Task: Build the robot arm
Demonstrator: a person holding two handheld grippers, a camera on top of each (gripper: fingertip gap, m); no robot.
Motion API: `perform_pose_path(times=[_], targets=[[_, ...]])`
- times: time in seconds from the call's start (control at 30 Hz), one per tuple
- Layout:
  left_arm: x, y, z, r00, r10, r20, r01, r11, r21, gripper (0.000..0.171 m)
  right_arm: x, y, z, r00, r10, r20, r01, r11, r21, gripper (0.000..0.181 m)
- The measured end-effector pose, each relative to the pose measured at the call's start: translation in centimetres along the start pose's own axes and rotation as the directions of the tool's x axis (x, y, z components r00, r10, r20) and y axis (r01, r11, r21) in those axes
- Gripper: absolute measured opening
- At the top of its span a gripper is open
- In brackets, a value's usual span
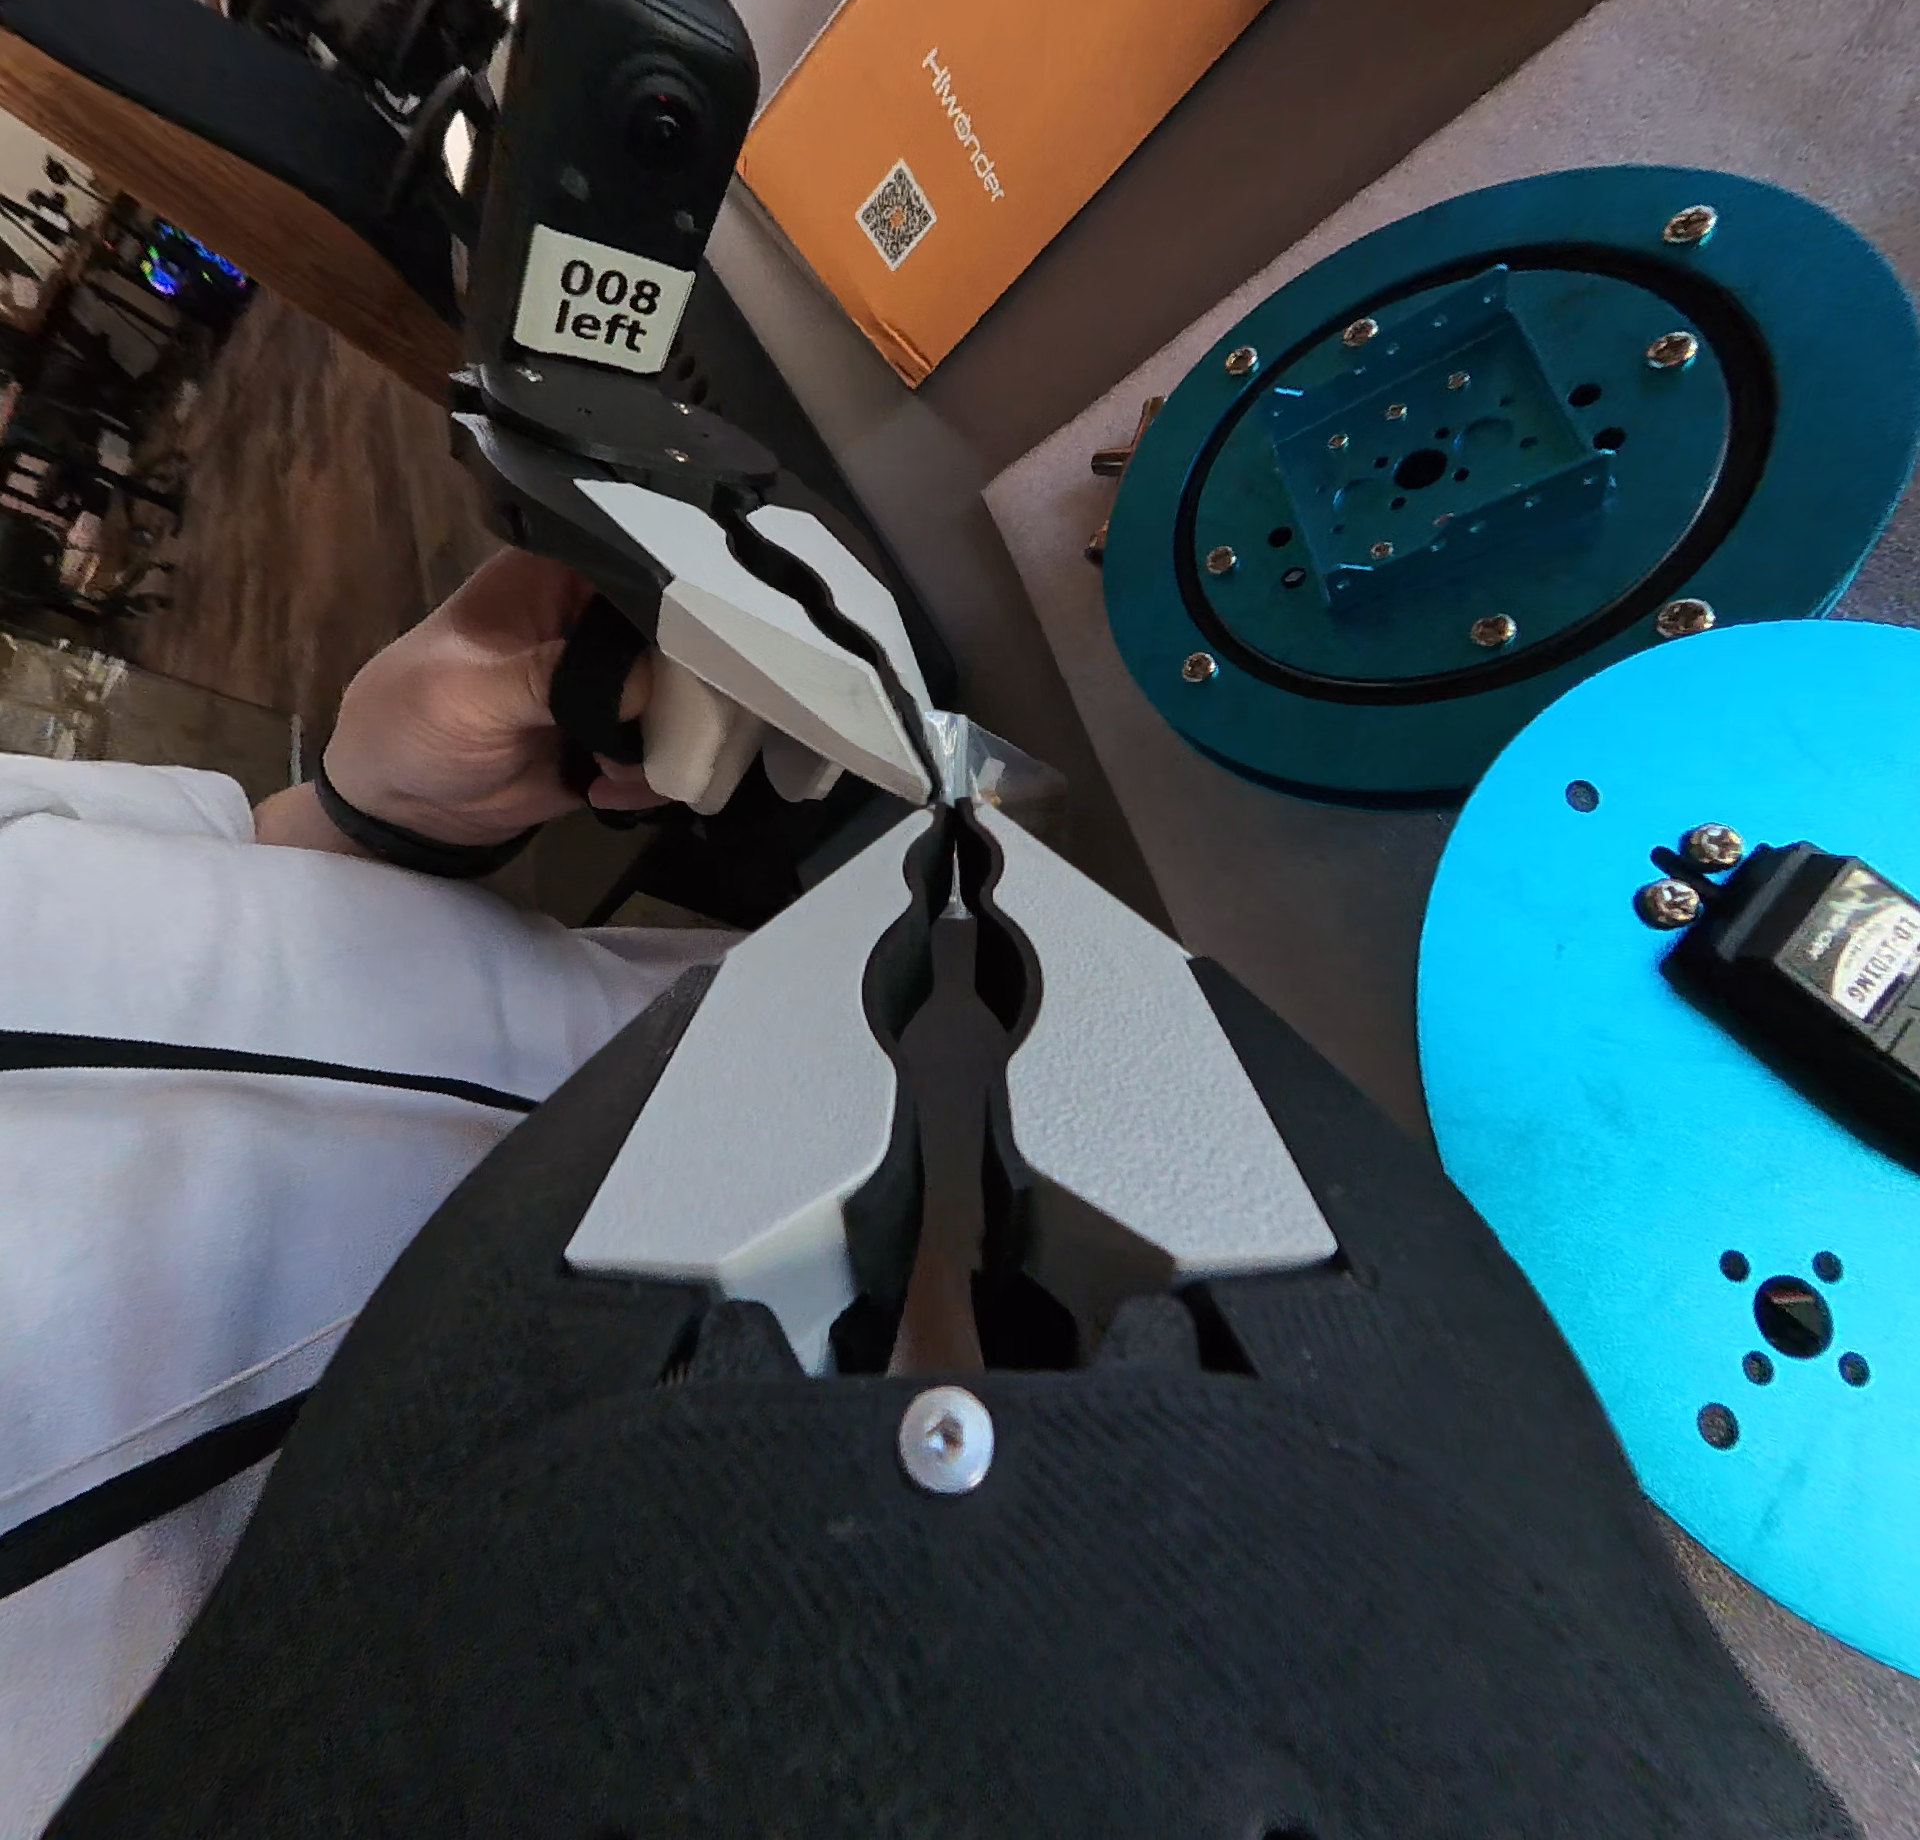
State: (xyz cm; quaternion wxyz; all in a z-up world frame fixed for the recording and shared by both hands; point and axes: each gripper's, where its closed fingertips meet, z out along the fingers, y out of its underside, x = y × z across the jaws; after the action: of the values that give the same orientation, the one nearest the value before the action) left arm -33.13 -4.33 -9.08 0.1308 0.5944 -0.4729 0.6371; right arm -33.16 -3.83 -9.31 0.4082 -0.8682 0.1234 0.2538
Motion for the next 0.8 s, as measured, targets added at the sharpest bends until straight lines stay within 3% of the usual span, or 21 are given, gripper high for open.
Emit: perform_pose_path(times=[0.23,0.8], targets=[[-0.03,0.02,0.01,1.0,-0.009,-0.004,0.009,1.0,-0.002,0.0,-0.15,0.23,-0.07,0.999,-0.036,0.008,0.036,0.999,-0.04,0.014],[0.0,0.19,0.04,1.0,-0.014,-0.008,0.014,1.0,-0.011,0.0,-0.43,0.19,0.18,0.998,-0.064,0.019,0.065,0.997,-0.039,0.0]])
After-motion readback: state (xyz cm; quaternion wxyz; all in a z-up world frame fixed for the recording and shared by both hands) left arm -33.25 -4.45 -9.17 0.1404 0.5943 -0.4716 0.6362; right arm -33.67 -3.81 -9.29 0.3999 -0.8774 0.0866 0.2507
